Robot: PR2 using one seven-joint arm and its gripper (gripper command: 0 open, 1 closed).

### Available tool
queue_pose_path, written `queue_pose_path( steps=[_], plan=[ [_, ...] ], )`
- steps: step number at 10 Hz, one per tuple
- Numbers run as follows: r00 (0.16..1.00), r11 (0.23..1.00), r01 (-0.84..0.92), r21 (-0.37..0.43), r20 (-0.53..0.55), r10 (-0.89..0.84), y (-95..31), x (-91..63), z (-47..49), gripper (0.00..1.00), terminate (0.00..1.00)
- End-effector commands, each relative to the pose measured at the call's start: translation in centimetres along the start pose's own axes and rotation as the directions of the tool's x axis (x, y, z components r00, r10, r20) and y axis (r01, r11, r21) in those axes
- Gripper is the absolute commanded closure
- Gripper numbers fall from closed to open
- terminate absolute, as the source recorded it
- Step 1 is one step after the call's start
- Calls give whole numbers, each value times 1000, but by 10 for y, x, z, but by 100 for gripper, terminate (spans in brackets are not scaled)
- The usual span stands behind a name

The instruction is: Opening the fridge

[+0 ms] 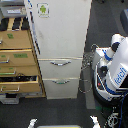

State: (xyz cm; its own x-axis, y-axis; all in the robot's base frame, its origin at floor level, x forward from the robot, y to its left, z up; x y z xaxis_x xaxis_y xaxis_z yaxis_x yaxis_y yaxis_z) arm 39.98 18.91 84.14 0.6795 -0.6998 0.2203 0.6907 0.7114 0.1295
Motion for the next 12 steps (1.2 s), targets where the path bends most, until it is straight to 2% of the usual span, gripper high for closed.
queue_pose_path(
  steps=[1, 5, 12],
  plan=[
    [998, 999, -44, -29, -47, 43, 5, 4, -7, 0, 0],
    [983, 985, -165, -49, -91, 160, 35, 17, -10, 0, 0],
    [959, 959, -282, 23, -37, 282, 114, 69, 1, 0, 0]
  ],
)
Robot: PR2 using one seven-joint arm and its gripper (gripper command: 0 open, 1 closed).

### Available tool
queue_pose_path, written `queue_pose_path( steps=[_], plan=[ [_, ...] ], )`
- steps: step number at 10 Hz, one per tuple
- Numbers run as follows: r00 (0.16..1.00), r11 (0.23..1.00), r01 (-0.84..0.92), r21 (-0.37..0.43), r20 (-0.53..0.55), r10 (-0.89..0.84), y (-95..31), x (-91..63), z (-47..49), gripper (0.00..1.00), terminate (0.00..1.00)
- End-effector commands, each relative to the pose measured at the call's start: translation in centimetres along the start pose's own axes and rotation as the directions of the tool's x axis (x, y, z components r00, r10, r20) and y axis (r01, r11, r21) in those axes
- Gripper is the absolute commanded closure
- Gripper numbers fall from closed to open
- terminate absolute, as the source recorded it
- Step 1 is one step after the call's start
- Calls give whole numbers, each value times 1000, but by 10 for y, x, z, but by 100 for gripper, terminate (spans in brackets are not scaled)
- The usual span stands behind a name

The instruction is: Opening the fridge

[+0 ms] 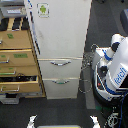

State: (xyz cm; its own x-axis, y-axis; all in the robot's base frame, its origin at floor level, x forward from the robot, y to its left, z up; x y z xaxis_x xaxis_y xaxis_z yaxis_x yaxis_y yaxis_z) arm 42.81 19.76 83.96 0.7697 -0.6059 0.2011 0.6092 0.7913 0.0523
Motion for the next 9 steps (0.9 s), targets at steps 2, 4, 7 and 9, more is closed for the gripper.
queue_pose_path(
  steps=[2, 4, 7, 9],
  plan=[
    [974, 974, -225, -20, -43, 224, 105, 85, 20, 0, 0],
    [959, 959, -282, 16, -19, 282, 133, 100, 29, 0, 0],
    [920, 919, -386, 76, -34, 389, 183, 136, 35, 0, 0],
    [888, 884, -458, 91, -9, 461, 207, 152, 51, 0, 0]
  ],
)
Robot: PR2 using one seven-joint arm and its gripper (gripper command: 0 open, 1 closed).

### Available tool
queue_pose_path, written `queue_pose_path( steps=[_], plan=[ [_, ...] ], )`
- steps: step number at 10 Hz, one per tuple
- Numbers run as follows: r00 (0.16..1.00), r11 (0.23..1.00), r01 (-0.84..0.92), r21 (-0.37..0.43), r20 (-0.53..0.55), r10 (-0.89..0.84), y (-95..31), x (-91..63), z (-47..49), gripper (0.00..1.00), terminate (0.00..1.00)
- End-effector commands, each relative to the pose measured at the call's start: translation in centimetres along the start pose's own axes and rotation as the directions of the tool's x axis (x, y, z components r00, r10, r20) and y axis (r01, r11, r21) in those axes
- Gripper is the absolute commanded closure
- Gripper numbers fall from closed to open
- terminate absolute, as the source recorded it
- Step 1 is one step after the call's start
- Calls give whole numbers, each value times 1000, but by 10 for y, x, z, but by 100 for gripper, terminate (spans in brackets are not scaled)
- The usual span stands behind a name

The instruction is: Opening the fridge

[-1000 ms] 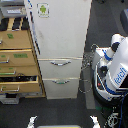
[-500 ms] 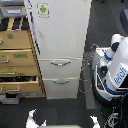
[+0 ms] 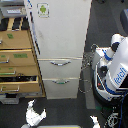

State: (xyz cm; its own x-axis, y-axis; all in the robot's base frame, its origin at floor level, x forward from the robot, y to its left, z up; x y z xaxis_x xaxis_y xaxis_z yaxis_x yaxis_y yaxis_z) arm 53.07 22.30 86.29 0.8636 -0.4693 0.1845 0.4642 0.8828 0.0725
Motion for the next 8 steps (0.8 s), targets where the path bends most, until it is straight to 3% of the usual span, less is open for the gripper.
queue_pose_path(
  steps=[1, 8],
  plan=[
    [927, 926, -375, 48, -14, 376, 127, 112, 49, 0, 0],
    [912, 905, -410, 116, 46, 408, 175, 187, 106, 0, 0]
  ],
)
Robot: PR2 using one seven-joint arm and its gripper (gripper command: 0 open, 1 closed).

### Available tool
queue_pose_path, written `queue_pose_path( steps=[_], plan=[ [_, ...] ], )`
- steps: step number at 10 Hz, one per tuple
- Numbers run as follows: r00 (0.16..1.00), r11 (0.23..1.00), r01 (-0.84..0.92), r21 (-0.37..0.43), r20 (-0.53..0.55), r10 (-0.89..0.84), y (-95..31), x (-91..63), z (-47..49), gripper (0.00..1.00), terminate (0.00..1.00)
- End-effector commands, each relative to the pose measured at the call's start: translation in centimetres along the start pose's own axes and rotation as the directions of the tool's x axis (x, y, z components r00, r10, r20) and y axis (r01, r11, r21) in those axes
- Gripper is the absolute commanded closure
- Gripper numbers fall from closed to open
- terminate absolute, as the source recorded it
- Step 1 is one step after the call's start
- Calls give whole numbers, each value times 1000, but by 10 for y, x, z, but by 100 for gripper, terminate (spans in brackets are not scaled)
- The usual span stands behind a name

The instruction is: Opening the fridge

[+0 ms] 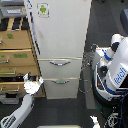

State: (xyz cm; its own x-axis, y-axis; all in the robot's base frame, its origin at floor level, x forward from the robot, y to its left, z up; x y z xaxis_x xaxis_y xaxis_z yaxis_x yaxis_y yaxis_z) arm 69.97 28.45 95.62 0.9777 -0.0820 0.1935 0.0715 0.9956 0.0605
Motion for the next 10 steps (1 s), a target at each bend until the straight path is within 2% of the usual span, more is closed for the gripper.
queue_pose_path(
  steps=[1, 3, 6, 10],
  plan=[
    [999, 1000, -20, 11, 40, 20, 17, 72, 53, 0, 0],
    [999, 1000, -7, -28, 40, 8, 17, 93, 66, 0, 0],
    [998, 1000, 6, -8, 68, -5, 14, 118, 82, 0, 0],
    [998, 998, -47, -33, 46, 49, 16, 165, 92, 0, 0]
  ],
)
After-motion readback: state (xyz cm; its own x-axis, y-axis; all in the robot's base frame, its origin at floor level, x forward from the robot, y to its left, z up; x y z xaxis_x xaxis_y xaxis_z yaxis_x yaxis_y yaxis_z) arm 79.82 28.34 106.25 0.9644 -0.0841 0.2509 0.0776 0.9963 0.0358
